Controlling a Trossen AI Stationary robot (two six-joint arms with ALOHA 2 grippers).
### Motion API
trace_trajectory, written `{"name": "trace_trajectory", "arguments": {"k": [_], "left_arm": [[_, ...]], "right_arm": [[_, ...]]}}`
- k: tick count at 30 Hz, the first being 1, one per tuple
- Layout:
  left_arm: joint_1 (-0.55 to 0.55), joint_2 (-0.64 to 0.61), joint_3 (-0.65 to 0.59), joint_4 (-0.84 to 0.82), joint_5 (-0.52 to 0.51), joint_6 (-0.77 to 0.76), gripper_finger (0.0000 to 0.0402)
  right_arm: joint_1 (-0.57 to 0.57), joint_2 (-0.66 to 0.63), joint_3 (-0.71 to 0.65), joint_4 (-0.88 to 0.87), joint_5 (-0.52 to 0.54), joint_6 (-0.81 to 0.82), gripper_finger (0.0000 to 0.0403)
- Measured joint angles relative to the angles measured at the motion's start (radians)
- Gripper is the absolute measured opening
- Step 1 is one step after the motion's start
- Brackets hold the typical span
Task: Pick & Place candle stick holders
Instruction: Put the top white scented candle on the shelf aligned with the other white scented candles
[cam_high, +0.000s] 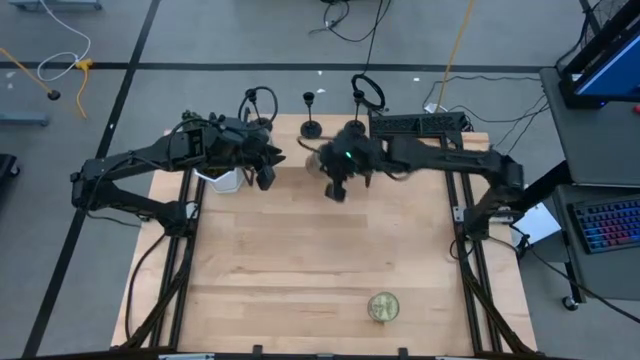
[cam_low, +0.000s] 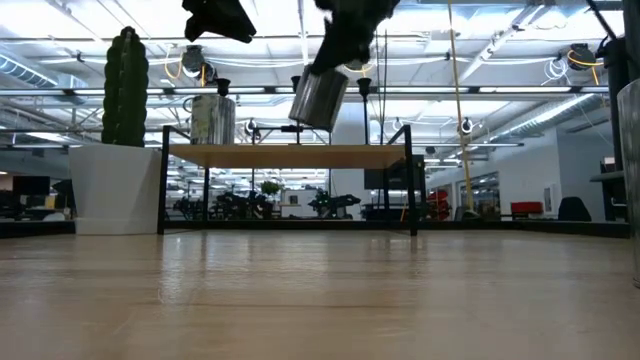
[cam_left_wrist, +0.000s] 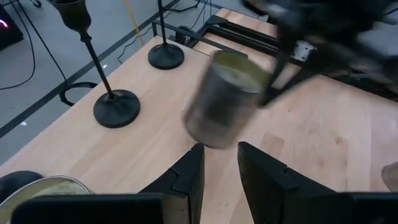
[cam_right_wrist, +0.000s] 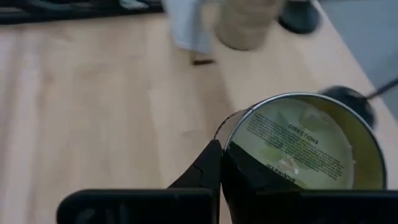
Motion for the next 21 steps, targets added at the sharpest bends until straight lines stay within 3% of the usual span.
{"name": "trace_trajectory", "arguments": {"k": [9,21], "left_arm": [[0.000,0.000,0.000,0.000,0.000,0.002,0.0104],[0.000,0.000,0.000,0.000,-0.001,0.015,0.0104]], "right_arm": [[-0.128,0.075,0.054,-0.002,-0.010,-0.008,0.0000],[-0.149,0.093,0.053,0.034,-0.014,0.013,0.0005]]}}
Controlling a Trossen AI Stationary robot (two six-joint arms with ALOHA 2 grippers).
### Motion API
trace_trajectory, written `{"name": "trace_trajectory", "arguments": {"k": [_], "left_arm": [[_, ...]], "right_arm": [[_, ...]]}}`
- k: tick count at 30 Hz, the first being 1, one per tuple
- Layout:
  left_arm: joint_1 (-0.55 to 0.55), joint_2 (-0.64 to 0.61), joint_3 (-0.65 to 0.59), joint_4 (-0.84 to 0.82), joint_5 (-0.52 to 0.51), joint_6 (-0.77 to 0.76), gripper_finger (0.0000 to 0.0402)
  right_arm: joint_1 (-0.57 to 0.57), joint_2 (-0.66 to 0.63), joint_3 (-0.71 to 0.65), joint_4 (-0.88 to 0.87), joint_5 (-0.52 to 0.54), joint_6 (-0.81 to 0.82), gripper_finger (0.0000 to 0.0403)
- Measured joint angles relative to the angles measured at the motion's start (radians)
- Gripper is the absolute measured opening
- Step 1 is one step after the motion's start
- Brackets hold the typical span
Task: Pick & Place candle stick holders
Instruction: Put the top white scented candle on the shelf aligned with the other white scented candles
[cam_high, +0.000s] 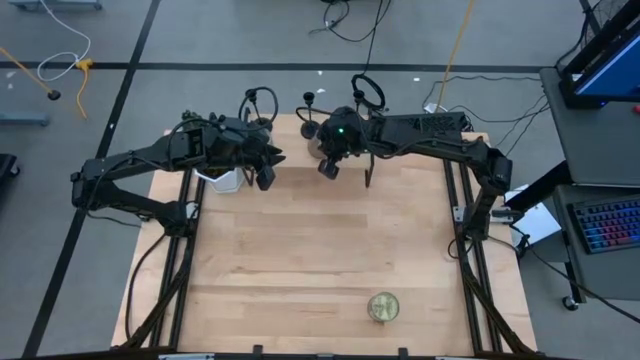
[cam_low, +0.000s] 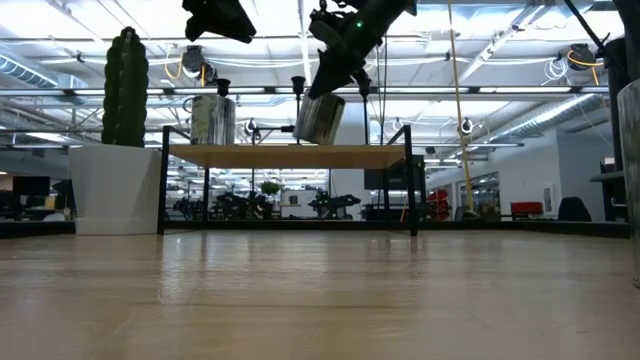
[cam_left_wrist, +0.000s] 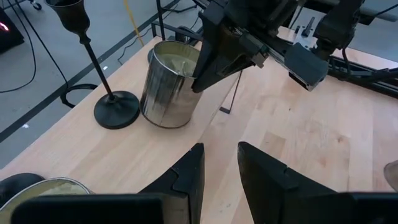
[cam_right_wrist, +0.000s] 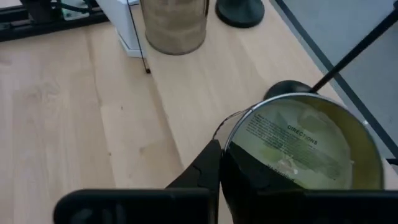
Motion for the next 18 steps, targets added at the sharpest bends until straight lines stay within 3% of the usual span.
{"name": "trace_trajectory", "arguments": {"k": [7,18], "left_arm": [[0.000,0.000,0.000,0.000,0.000,0.000,0.0104],[0.000,0.000,0.000,-0.001,-0.001,-0.001,0.0104]], "right_arm": [[-0.012,-0.003,-0.008,0.026,0.003,0.000,0.0030],[-0.023,-0.001,-0.085,0.145,0.001,-0.037,0.0034]]}}
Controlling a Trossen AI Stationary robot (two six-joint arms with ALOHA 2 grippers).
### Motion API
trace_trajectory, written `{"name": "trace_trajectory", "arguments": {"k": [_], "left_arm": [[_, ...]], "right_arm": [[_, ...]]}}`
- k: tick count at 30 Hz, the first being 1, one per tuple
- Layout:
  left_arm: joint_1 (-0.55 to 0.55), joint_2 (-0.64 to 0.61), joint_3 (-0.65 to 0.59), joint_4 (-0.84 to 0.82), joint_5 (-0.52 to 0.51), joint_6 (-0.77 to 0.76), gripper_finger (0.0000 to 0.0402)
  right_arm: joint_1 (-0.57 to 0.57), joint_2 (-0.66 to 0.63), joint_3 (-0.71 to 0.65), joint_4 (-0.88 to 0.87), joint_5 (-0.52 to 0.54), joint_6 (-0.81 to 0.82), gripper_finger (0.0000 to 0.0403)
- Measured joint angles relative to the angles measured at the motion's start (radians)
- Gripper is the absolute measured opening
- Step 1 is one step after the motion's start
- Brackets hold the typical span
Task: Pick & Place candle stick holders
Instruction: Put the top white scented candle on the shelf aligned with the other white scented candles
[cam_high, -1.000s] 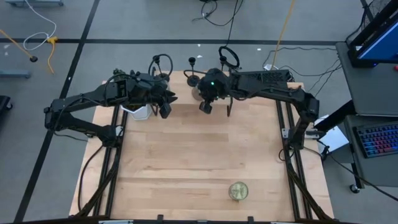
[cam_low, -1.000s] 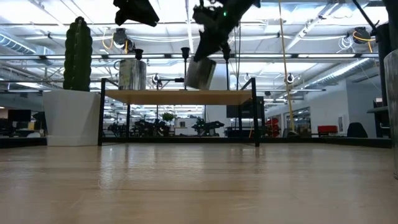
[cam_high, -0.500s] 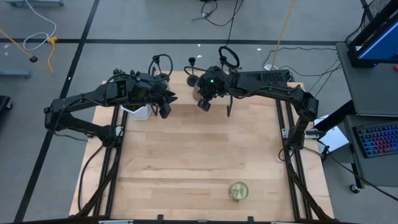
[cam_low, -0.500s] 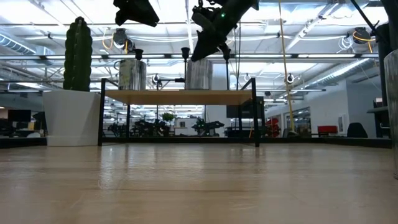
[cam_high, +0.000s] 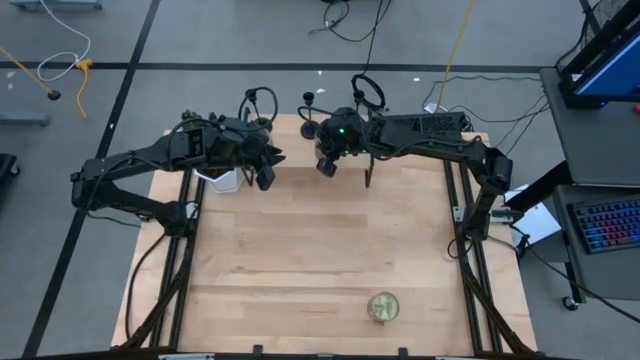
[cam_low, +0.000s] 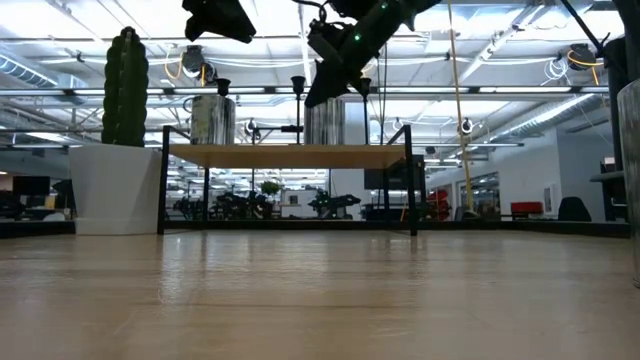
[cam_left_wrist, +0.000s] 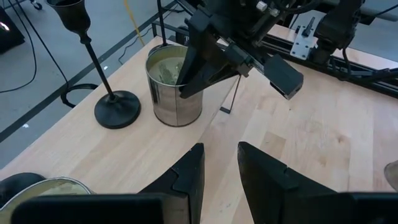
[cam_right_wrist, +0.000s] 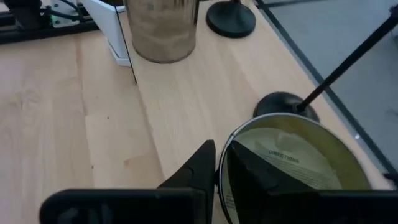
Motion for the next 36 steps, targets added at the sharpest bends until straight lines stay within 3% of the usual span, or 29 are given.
{"name": "trace_trajectory", "arguments": {"k": [10,15,18,21,36], "left_arm": [[0.000,0.000,0.000,-0.009,0.000,0.000,0.0104],[0.000,0.000,0.000,-0.010,0.000,0.000,0.0104],[0.000,0.000,0.000,-0.014,0.000,0.000,0.0104],[0.000,0.000,0.000,-0.015,0.000,-0.001,0.0104],[0.000,0.000,0.000,-0.062,0.002,-0.002,0.0104]], "right_arm": [[0.053,-0.085,-0.001,-0.032,0.009,-0.030,0.0104],[0.072,-0.139,0.000,-0.189,0.181,-0.027,0.0134],[0.071,-0.143,-0.001,-0.299,0.261,-0.012,0.0136],[0.055,-0.140,-0.001,-0.339,0.266,0.052,0.0135],[-0.030,-0.029,-0.002,-0.304,0.269,0.075,0.0130]]}}
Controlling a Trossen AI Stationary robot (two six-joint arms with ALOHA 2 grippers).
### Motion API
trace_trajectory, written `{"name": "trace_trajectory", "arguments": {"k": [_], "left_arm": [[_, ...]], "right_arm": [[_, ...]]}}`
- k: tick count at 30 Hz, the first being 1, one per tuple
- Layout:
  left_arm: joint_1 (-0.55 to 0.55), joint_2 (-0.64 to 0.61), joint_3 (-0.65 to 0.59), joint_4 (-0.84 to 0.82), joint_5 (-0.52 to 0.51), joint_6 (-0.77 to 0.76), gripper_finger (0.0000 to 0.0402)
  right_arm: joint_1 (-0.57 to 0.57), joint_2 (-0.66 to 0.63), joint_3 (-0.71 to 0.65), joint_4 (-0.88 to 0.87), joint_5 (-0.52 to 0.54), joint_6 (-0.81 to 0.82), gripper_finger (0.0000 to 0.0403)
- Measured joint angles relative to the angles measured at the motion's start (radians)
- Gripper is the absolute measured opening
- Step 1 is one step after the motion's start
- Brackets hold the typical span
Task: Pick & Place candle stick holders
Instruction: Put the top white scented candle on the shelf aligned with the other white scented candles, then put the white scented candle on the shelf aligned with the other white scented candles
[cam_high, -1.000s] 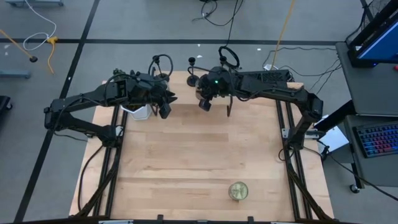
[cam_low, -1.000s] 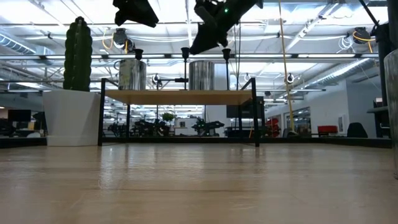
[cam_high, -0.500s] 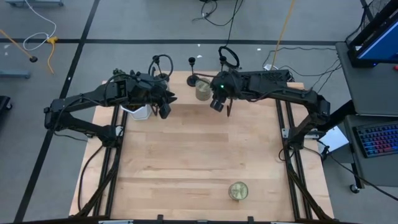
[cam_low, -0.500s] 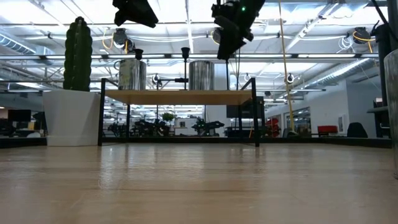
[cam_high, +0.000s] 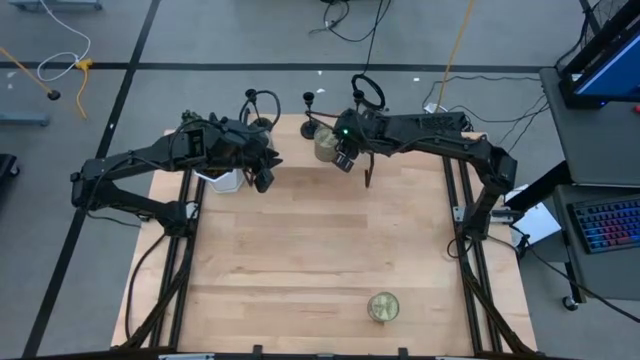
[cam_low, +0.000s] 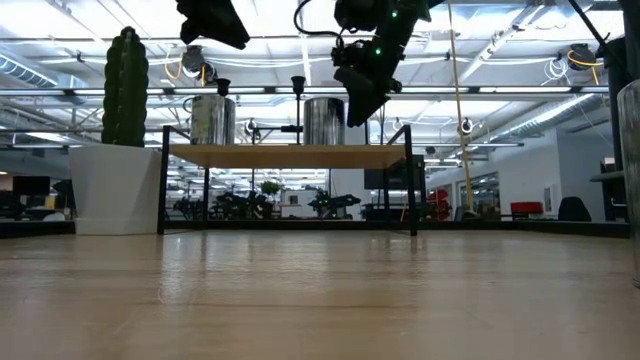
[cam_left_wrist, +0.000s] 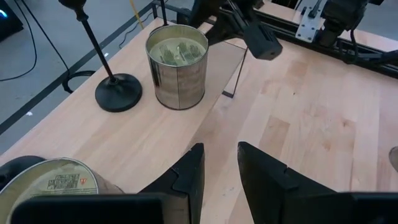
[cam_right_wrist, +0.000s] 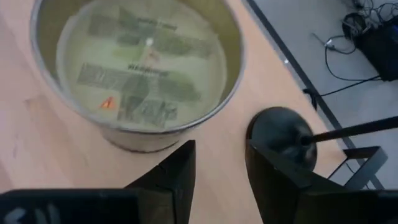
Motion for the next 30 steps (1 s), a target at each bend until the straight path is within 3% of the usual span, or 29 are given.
{"name": "trace_trajectory", "arguments": {"k": [9,13,20,30], "left_arm": [[0.000,0.000,0.000,-0.001,0.000,0.000,0.0104],[0.000,0.000,0.000,-0.001,0.000,0.000,0.0104],[0.000,0.000,0.000,-0.001,0.000,0.000,0.0104],[0.000,0.000,0.000,-0.010,-0.001,0.000,0.0104]], "right_arm": [[-0.004,0.000,0.000,0.085,-0.007,-0.031,0.0130],[-0.005,0.000,0.000,0.101,-0.085,-0.068,0.0130],[-0.003,0.000,0.000,0.135,-0.114,-0.076,0.0130],[0.029,-0.053,0.000,-0.021,-0.110,-0.020,0.0130]]}}
